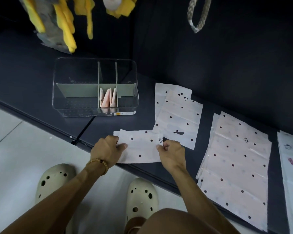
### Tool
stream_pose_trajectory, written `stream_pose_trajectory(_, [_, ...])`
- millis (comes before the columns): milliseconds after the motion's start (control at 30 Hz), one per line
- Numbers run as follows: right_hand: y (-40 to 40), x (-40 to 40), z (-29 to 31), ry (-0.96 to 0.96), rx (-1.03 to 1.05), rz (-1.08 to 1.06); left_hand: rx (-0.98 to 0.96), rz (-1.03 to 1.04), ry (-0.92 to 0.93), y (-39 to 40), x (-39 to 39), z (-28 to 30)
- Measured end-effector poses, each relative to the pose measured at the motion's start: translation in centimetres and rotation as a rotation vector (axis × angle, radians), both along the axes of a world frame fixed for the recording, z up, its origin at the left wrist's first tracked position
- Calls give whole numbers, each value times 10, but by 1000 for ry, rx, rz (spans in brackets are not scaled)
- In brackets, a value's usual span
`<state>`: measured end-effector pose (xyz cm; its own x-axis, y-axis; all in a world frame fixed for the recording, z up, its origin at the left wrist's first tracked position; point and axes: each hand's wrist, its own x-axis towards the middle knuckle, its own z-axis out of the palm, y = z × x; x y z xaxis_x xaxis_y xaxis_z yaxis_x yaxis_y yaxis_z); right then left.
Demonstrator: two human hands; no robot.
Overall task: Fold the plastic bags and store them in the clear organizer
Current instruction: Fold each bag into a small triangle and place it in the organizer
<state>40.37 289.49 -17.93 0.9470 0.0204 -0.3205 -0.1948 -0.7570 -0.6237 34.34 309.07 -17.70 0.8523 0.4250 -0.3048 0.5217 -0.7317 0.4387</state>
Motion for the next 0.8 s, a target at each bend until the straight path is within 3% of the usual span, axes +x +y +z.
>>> stream_pose_trajectory(400, [12, 18, -5, -1, -113, 67, 35, 180, 33, 6, 0, -6])
stream_pose_trajectory(533, [15, 19, -5, -6, -145, 82, 151, 168, 52, 3, -3, 0])
stream_pose_trajectory(633, [16, 20, -4, -6, -161, 85, 334, 15, -175, -4, -9, 4])
stream_pose_trajectory(733, [16, 20, -4, -5, -173, 83, 456, -354, -440, -13, -19, -3])
stream_pose_trajectory(800, [17, 20, -4, -4, -169, 80, 481, -523, -499, -13, -26, -11])
